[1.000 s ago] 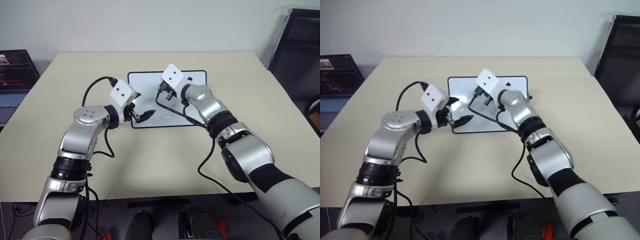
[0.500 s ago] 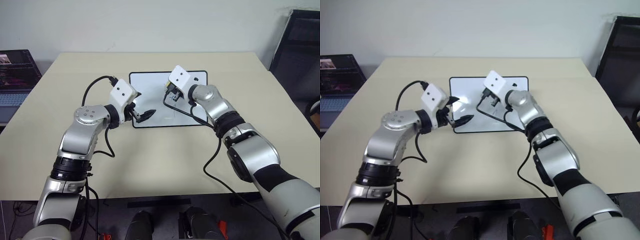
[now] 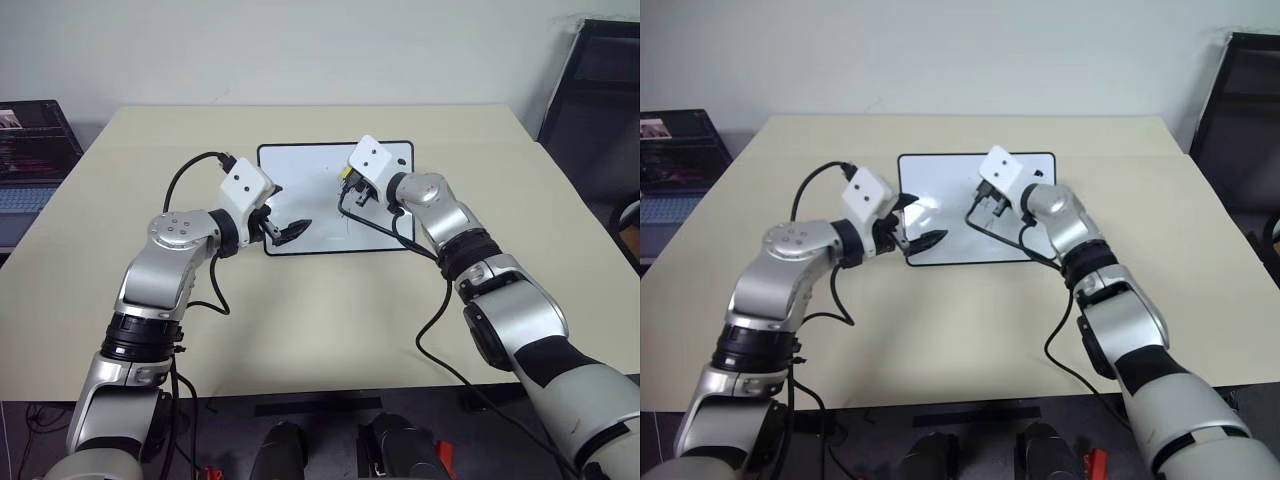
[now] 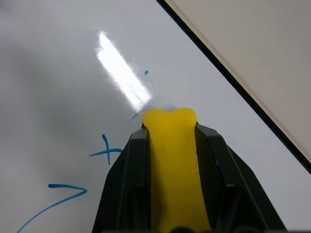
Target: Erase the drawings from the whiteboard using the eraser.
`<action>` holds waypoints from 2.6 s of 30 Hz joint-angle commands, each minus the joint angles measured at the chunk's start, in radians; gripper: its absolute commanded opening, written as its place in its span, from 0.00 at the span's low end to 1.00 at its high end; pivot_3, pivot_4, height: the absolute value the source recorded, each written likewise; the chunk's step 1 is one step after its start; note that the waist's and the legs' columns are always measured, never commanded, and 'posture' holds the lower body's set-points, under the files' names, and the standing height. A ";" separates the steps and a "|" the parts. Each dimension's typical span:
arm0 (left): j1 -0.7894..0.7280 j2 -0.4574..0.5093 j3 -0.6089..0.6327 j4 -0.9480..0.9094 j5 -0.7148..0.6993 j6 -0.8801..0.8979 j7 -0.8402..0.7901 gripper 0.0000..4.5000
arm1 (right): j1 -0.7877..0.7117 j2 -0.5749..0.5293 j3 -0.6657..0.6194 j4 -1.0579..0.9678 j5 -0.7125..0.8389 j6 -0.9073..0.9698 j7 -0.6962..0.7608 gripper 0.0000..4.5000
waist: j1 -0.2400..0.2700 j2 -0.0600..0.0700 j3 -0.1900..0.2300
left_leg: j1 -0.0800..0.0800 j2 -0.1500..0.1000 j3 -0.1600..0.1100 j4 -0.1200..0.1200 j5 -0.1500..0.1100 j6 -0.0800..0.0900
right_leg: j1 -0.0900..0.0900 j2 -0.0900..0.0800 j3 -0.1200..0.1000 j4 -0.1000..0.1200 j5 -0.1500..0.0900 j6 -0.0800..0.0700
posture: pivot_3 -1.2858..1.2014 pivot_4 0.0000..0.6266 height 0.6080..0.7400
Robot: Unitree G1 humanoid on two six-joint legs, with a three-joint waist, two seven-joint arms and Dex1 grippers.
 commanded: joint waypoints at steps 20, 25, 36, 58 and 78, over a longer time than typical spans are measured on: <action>0.036 0.021 0.026 -0.077 0.000 -0.002 0.030 1.00 | -0.183 0.126 -0.008 0.183 -0.009 -0.080 -0.120 0.21 | -0.003 0.000 0.001 | -0.001 0.001 -0.001 -0.003 0.000 0.000 | -0.002 0.000 0.000 -0.002 0.000 -0.001 | 0.52 0.24 1.00; 0.036 0.021 0.022 -0.075 0.001 -0.004 0.028 1.00 | -0.174 0.132 0.004 0.213 -0.022 -0.061 -0.105 0.21 | -0.003 0.000 0.001 | -0.001 0.000 -0.001 -0.003 0.000 0.000 | -0.002 0.000 0.000 -0.002 0.000 -0.001 | 0.52 0.24 1.00; 0.024 0.013 0.014 -0.053 0.002 -0.018 0.021 1.00 | -0.132 0.076 -0.004 0.205 -0.027 -0.020 -0.058 0.21 | 0.000 0.000 0.001 | -0.001 0.000 -0.001 -0.002 0.000 0.000 | -0.001 0.000 0.000 -0.002 0.000 -0.001 | 0.52 0.24 1.00; -0.004 -0.003 -0.002 0.004 0.006 -0.053 0.006 1.00 | 0.025 -0.006 -0.043 -0.069 0.035 0.059 0.031 0.21 | 0.015 0.000 0.001 | 0.000 0.000 -0.001 -0.001 0.000 0.000 | 0.000 0.000 -0.001 0.000 0.000 0.000 | 0.52 0.24 1.00; 0.065 0.030 0.056 -0.050 -0.034 0.007 0.021 1.00 | 0.530 -0.136 -0.219 -1.228 0.458 0.635 0.161 0.21 | 0.025 0.001 0.002 | -0.005 0.001 -0.004 -0.004 0.000 0.000 | -0.001 0.000 -0.002 -0.008 -0.001 -0.001 | 0.52 0.24 1.00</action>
